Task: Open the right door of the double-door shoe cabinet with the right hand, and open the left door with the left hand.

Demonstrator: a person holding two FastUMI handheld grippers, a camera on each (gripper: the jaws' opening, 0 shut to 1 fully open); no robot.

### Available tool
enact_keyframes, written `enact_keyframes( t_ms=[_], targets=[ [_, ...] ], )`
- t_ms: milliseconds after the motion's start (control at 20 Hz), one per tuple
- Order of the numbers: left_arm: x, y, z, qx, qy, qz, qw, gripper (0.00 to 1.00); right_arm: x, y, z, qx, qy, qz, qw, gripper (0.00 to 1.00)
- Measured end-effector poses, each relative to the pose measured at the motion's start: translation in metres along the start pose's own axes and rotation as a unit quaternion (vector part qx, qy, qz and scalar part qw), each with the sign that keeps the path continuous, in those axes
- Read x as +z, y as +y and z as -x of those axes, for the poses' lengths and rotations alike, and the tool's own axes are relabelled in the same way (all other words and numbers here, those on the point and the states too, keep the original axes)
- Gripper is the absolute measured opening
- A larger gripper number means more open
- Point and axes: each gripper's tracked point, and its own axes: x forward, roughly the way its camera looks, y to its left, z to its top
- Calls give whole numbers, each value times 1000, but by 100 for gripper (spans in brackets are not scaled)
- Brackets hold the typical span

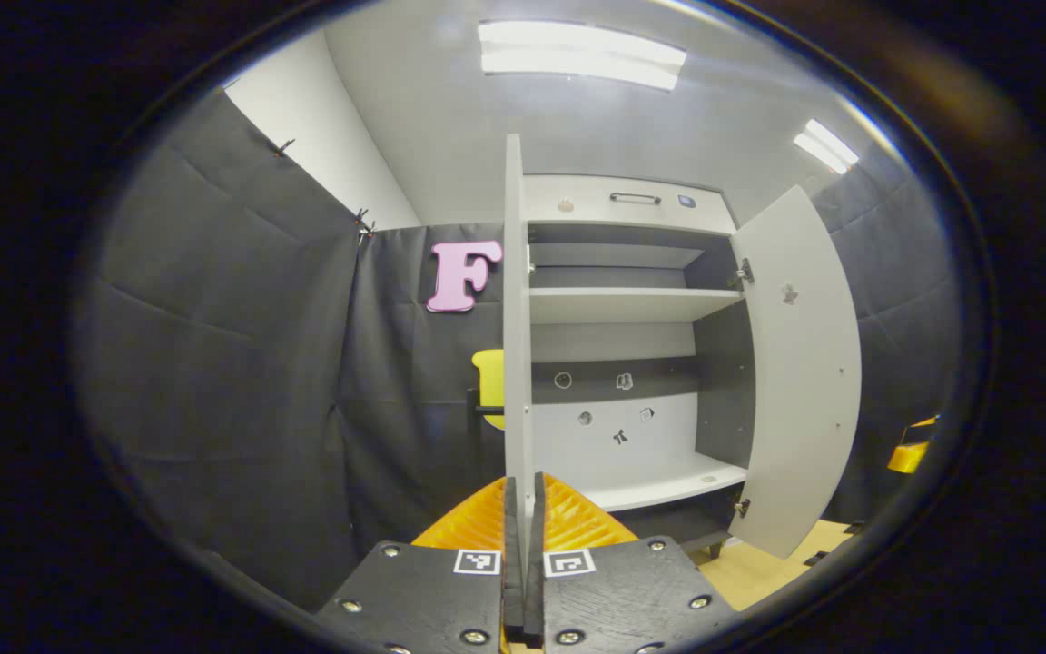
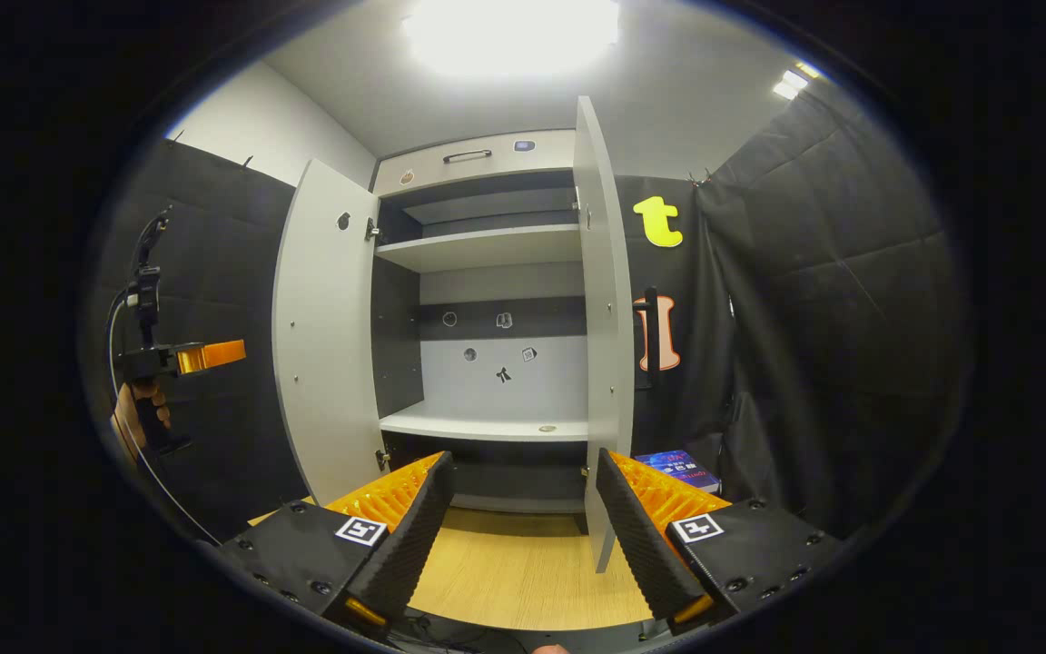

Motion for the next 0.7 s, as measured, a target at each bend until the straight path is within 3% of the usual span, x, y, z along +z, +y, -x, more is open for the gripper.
enact_keyframes(
  t_ms=[250, 350, 400, 550, 600, 700],
  targets=[
    [-8, -22, 28, -3, 1, 3, 1000, 2, 6, -3, 1, -7, -17, -1, 1000, 98],
    [-16, -32, 41, -6, 6, -5, 1000, 2, 6, -5, 2, -10, -19, -4, 1000, 93],
    [-24, -38, 46, -8, 13, -9, 1000, 2, 7, -8, 3, -12, -20, -4, 1000, 98],
    [-44, -51, 62, -13, 34, -1, 999, 2, 7, -12, 5, -19, -22, -4, 1000, 98],
    [-50, -55, 67, -15, 41, 4, 999, 2, 6, -12, 6, -20, -22, -5, 1000, 93],
    [-56, -57, 76, -14, 49, -1, 999, 2, 6, -14, 8, -22, -22, -5, 1000, 98]
  ],
)
